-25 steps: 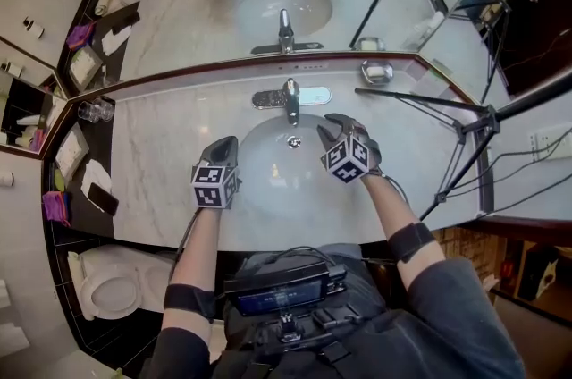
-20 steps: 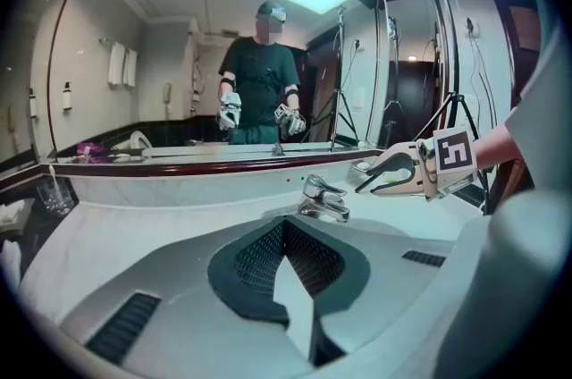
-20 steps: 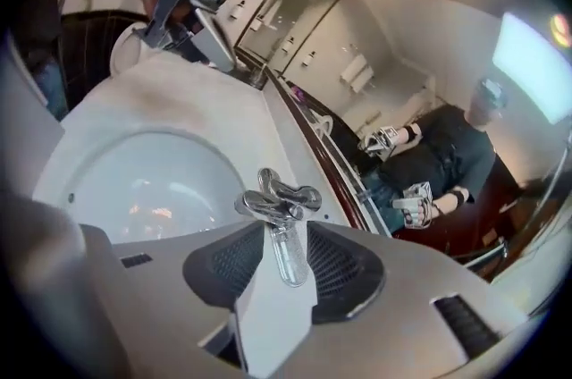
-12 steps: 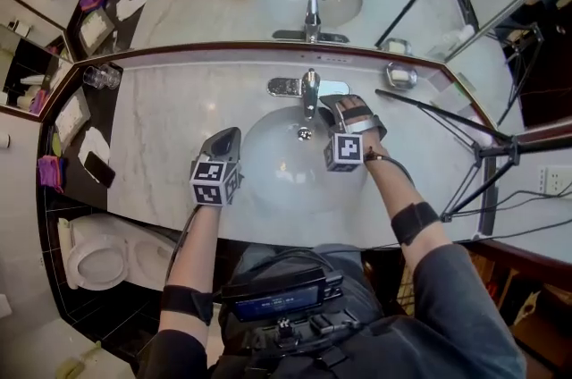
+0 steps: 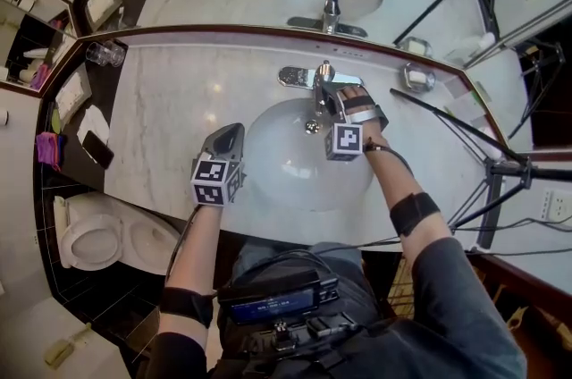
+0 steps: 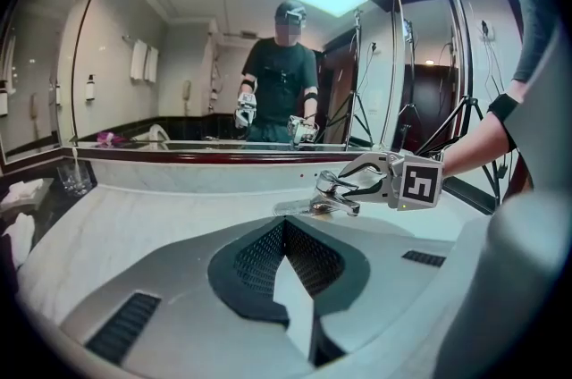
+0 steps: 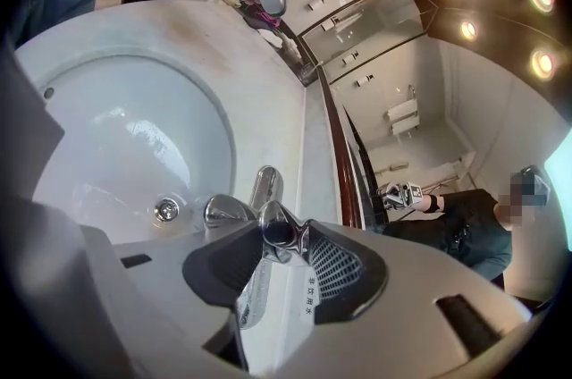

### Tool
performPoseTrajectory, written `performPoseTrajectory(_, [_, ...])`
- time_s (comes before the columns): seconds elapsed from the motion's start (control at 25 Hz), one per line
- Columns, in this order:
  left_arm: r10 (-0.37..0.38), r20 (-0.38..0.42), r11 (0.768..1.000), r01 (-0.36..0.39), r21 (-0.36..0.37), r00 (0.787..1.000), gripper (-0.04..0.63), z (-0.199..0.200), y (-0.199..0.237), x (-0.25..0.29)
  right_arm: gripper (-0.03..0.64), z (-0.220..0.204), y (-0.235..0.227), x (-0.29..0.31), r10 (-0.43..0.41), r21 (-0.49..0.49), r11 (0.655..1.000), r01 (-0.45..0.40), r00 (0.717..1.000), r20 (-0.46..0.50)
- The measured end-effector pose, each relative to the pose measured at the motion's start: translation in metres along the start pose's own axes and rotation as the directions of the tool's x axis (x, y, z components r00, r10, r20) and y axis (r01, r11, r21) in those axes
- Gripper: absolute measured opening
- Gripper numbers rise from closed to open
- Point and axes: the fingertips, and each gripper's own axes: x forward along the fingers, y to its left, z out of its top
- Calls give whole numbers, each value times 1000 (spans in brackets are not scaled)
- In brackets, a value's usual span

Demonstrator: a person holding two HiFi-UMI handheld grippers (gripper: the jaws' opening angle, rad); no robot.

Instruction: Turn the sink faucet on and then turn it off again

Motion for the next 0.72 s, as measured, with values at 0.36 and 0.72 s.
performPoseTrajectory(0.36, [10, -1, 1000, -10, -21, 1000, 0, 0, 8, 6, 167, 6, -18, 12, -1, 0, 1000, 1, 1000, 8])
performPoseTrajectory(0.72, [-7, 4, 1000, 7, -13, 1000, 0, 9, 7, 16, 133, 6, -17, 15, 55, 47, 997, -55, 998, 14])
